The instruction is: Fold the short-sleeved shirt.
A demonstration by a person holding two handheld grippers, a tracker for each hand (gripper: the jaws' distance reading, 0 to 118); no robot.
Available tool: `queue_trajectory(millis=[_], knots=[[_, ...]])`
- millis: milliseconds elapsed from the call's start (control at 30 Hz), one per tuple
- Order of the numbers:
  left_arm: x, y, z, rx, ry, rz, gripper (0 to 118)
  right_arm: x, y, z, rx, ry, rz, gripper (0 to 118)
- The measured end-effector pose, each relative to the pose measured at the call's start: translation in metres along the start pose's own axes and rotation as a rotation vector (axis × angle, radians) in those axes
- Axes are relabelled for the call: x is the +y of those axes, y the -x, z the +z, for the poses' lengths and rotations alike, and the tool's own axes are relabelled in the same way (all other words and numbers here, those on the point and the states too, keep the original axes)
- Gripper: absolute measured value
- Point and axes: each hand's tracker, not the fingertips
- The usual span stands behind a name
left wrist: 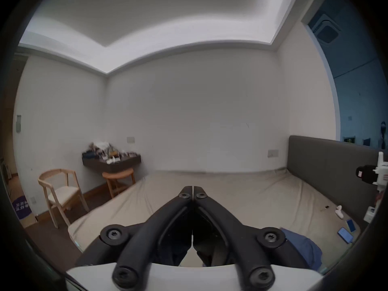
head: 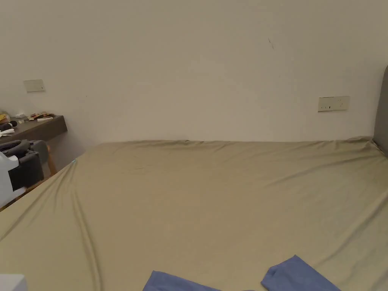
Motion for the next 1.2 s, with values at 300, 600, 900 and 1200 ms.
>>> queue_trajectory(millis=[300, 600, 900, 1200], knots=[[-0.112, -0.021, -0.221, -0.306, 0.614, 0.127, 0, -0.03, 0.018, -0.053, 0.007, 0.082, 0.01, 1], [-0.276, -0.031, -0.4, -0.21, 0.871, 0.3, 109, -0.081, 0.008, -0.12, -0.053, 0.275, 0.073, 1], [-0.367, -0.079, -0.403, -0.22, 0.921, -0.044, 104, -0.127, -0.007, -0.15, -0.06, 0.401, 0.082, 1], [-0.346, -0.078, -0.356, -0.328, 0.964, -0.019, 3, -0.148, -0.016, -0.145, -0.052, 0.438, 0.029, 1]])
